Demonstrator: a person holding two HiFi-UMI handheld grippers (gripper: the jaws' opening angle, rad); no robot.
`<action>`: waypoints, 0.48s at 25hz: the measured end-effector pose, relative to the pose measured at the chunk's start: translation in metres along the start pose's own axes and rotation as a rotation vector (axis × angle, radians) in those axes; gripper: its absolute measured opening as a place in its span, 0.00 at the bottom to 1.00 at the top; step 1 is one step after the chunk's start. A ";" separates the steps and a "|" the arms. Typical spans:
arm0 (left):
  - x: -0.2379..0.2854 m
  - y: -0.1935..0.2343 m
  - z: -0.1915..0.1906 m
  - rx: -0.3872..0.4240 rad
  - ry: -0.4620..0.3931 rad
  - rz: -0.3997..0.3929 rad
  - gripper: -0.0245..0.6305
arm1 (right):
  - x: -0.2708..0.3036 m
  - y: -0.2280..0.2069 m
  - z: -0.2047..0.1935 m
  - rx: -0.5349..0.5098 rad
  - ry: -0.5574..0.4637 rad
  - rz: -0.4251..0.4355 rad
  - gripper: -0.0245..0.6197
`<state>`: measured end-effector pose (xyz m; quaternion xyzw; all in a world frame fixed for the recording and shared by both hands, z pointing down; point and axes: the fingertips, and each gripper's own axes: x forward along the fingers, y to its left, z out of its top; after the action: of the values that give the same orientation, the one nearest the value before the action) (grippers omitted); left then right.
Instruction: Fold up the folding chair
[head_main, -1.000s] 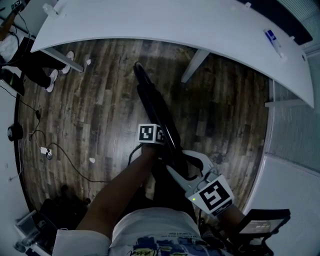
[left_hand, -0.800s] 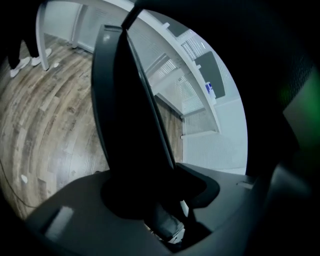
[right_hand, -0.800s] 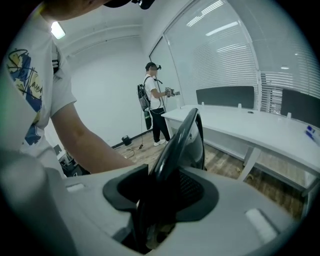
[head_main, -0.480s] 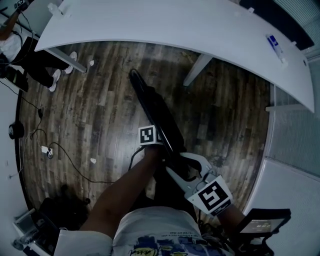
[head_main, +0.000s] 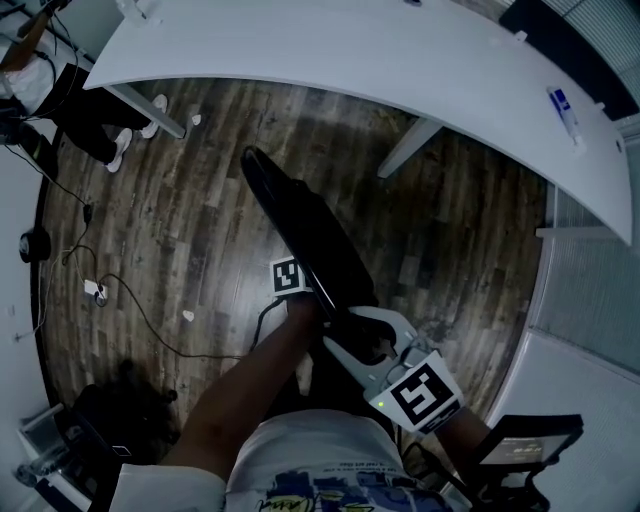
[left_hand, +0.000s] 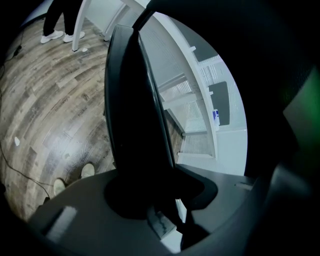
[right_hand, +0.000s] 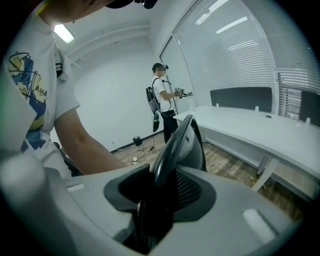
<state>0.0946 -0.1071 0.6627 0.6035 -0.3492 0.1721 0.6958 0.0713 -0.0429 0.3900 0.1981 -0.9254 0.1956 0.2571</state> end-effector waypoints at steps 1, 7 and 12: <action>-0.004 0.002 0.004 -0.007 -0.008 0.000 0.28 | 0.002 0.001 0.003 -0.005 0.000 0.007 0.25; -0.029 0.014 0.029 -0.051 -0.053 -0.002 0.28 | 0.018 0.011 0.029 -0.048 0.008 0.053 0.25; -0.050 0.022 0.047 -0.089 -0.090 -0.008 0.28 | 0.043 0.008 0.052 -0.079 0.014 0.089 0.25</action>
<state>0.0322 -0.1387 0.6454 0.5805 -0.3849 0.1262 0.7063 0.0135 -0.0717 0.3707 0.1452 -0.9385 0.1717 0.2621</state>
